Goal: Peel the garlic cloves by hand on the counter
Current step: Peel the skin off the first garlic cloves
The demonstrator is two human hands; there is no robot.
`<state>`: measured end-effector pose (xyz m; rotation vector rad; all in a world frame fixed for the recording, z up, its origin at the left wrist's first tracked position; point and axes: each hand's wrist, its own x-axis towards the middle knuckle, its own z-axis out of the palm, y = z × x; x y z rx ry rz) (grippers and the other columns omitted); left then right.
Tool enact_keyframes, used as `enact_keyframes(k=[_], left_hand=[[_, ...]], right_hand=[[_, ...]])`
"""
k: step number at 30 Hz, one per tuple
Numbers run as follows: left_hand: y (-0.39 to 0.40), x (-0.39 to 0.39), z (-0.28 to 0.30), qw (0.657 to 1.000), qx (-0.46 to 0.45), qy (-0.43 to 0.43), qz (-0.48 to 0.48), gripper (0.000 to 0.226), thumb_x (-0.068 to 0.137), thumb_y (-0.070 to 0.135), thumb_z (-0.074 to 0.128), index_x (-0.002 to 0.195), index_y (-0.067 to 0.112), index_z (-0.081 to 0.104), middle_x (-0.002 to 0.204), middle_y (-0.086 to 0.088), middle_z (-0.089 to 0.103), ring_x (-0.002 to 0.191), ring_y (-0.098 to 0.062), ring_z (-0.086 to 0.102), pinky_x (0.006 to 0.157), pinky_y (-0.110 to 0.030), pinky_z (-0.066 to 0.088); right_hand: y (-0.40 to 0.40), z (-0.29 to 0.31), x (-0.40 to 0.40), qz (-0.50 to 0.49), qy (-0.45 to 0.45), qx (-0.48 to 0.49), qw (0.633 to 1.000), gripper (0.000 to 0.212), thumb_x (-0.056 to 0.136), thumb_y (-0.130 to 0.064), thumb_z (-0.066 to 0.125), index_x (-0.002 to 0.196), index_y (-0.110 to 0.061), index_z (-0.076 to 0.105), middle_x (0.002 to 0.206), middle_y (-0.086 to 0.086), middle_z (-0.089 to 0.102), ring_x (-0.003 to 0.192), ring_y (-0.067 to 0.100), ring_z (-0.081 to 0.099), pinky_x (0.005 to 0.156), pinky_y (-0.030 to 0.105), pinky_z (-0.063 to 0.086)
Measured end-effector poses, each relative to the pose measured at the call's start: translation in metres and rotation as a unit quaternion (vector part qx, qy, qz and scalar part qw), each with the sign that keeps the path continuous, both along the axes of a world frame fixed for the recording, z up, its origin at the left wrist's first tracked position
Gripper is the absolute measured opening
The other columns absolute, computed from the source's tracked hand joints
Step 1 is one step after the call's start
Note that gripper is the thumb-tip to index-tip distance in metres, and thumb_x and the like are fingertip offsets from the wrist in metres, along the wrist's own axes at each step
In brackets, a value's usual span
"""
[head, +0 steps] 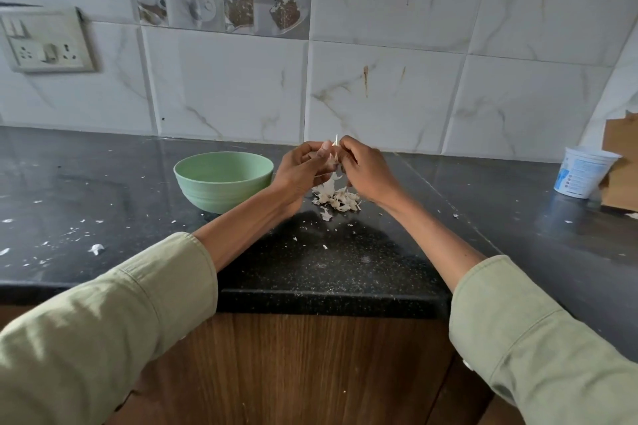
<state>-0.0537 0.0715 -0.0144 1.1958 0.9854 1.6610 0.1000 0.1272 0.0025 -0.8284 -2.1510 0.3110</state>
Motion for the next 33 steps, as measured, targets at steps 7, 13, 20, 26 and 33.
enact_keyframes(k=[7,13,20,26,33], left_hand=[[-0.003,-0.002,0.002,0.999,0.022,0.027,0.029,0.032,0.082,0.010,0.087,0.107,0.002,0.069,0.089,-0.009,0.071,0.086,-0.020,0.073,0.085,-0.030,0.062],[-0.001,0.003,0.000,0.996,0.002,0.048,0.070,0.036,0.083,0.002,0.085,0.115,-0.003,0.070,0.079,-0.004,0.069,0.076,-0.015,0.072,0.075,-0.023,0.061],[-0.001,0.003,0.001,0.996,-0.008,0.049,0.073,0.018,0.089,-0.004,0.078,0.102,0.007,0.072,0.089,-0.009,0.071,0.085,-0.019,0.072,0.074,-0.022,0.060],[0.000,0.006,0.000,0.996,0.001,0.064,0.065,0.021,0.089,0.000,0.081,0.107,0.007,0.072,0.087,-0.005,0.068,0.081,-0.015,0.070,0.073,-0.020,0.059],[-0.004,0.008,0.002,0.988,0.006,0.123,0.089,0.018,0.096,-0.001,0.069,0.111,0.009,0.066,0.095,-0.006,0.073,0.086,-0.018,0.076,0.076,-0.025,0.058]], right_hand=[[0.000,-0.002,0.002,0.022,0.006,-0.039,0.999,0.016,0.110,-0.011,0.046,0.105,-0.007,0.060,0.067,-0.002,0.056,0.060,0.017,0.049,0.057,0.039,0.044],[-0.006,0.000,0.004,0.029,0.009,-0.060,0.998,0.034,0.116,-0.028,0.038,0.108,-0.004,0.060,0.071,-0.015,0.057,0.061,0.001,0.055,0.064,0.024,0.046],[-0.001,-0.001,0.000,0.008,0.005,-0.064,0.998,0.033,0.116,-0.029,0.037,0.109,-0.006,0.060,0.071,-0.003,0.056,0.061,0.009,0.051,0.063,0.026,0.044],[0.003,0.000,0.000,-0.008,0.018,-0.082,0.996,0.031,0.115,-0.026,0.039,0.099,-0.010,0.060,0.072,-0.004,0.066,0.059,0.011,0.055,0.061,0.028,0.043],[0.009,0.005,0.014,-0.066,-0.103,-0.091,0.988,0.034,0.114,-0.016,0.039,0.094,-0.007,0.065,0.072,-0.004,0.057,0.056,0.015,0.047,0.055,0.030,0.037]])
